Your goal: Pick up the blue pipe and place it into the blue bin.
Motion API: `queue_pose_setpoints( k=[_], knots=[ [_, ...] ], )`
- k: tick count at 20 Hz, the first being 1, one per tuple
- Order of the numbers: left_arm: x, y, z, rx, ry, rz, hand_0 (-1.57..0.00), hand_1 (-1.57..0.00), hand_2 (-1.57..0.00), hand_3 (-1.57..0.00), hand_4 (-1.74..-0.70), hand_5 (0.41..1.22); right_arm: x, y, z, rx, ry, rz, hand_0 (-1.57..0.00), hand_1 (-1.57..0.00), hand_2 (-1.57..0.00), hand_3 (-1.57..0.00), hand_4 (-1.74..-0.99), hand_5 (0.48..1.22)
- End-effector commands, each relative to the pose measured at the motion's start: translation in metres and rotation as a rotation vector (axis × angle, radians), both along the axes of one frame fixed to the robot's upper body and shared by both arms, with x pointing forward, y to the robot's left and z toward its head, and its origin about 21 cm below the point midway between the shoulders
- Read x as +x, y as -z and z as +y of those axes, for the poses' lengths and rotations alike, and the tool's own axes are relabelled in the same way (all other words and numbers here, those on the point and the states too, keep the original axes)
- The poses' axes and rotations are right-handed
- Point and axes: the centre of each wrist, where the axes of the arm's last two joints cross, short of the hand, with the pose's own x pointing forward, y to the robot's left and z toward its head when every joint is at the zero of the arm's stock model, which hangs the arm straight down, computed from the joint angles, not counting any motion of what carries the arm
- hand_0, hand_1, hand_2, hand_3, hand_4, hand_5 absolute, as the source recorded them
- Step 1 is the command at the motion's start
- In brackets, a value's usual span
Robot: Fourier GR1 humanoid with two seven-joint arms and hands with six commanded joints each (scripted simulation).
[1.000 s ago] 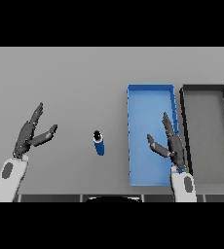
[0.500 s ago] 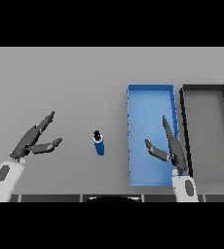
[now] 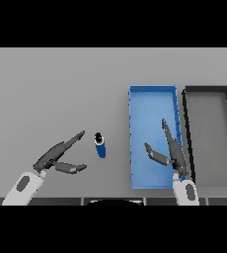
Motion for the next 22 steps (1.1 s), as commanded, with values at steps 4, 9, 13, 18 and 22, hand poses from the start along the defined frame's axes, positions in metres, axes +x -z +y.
queue_pose_setpoints(
  k=[4, 9, 13, 18, 22],
  knots=[
    [0.002, 0.014, -0.023, -0.008, 0.013, 0.002, 0.0, 0.0, 0.0, 0.0, -1.19, 0.465, 0.002, -0.007, -0.001, 0.003, 0.019, 0.002, 0.0, 0.0, 0.0, 0.0, -1.23, 0.622],
    [0.016, 0.037, -0.05, -0.025, 0.022, 0.078, 0.0, 0.0, 0.0, 0.0, -1.19, 0.469, -0.004, -0.002, -0.003, 0.008, 0.02, 0.011, 0.0, 0.0, 0.0, 0.0, -1.218, 0.612],
    [0.026, 0.045, -0.07, -0.001, 0.056, 0.053, 0.0, 0.0, 0.0, 0.0, -1.14, 0.459, -0.005, -0.006, -0.006, 0.002, 0.028, 0.008, 0.0, 0.0, 0.0, 0.0, -1.204, 0.607],
    [0.035, 0.051, -0.091, -0.112, 0.084, 0.059, 0.0, 0.0, 0.0, 0.0, -1.21, 0.533, -0.001, -0.004, -0.007, 0.02, 0.034, 0.014, 0.0, 0.0, 0.0, 0.0, -1.206, 0.606],
    [0.034, 0.052, -0.101, -0.162, 0.058, 0.071, -0.1, -0.26, -0.36, -0.22, -1.32, 0.651, -0.004, -0.003, -0.007, 0.017, 0.035, 0.004, 0.0, 0.0, 0.0, 0.0, -1.198, 0.605]
  ],
)
